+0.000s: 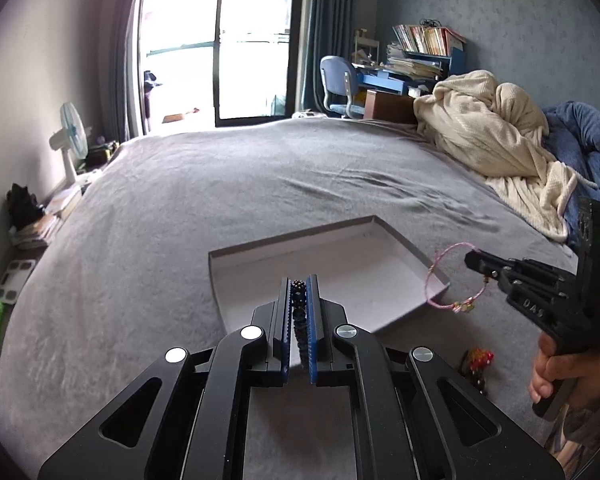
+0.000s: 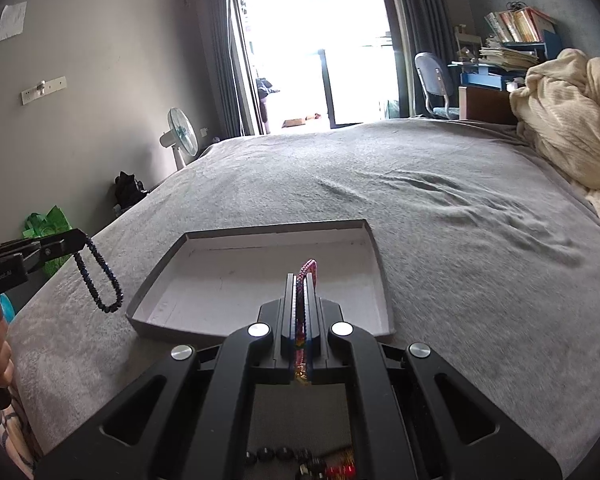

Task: Organize jewelry
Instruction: 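Carry the blue bracelet with the left tool while the right tool carries the pink bracelet into the box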

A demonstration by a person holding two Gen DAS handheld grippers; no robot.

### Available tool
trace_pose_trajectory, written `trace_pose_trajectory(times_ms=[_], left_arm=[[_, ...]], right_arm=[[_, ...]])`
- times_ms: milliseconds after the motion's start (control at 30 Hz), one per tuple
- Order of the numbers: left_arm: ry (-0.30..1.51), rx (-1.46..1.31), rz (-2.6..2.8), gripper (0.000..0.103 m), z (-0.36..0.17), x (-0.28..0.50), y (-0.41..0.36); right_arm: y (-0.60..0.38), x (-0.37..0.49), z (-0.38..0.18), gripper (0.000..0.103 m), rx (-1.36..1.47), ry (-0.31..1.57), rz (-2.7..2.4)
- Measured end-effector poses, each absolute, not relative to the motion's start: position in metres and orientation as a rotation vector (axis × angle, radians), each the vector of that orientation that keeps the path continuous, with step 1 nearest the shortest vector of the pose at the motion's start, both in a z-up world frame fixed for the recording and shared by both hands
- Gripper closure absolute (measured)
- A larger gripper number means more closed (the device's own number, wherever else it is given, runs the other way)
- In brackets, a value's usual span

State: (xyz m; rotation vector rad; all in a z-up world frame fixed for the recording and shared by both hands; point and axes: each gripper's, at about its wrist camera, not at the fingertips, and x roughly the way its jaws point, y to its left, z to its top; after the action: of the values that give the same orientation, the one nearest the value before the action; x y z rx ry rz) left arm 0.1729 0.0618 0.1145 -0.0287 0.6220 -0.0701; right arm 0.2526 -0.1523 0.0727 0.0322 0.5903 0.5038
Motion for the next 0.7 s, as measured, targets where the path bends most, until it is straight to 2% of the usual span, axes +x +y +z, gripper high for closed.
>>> trace_pose_trajectory(times_ms=[267, 700], left_arm=[[0.634, -0.023, -0.079, 0.096, 0.107, 0.206, 0.056], [0.746, -0.049, -0.047, 0.095, 0.046, 0.236, 0.068]], right_arm=[[-0.127, 0.295, 0.059, 0.1, 0.021, 0.659, 0.516], [-0.123, 0.331, 0.012, 0.1, 0.006, 0.789, 0.489]])
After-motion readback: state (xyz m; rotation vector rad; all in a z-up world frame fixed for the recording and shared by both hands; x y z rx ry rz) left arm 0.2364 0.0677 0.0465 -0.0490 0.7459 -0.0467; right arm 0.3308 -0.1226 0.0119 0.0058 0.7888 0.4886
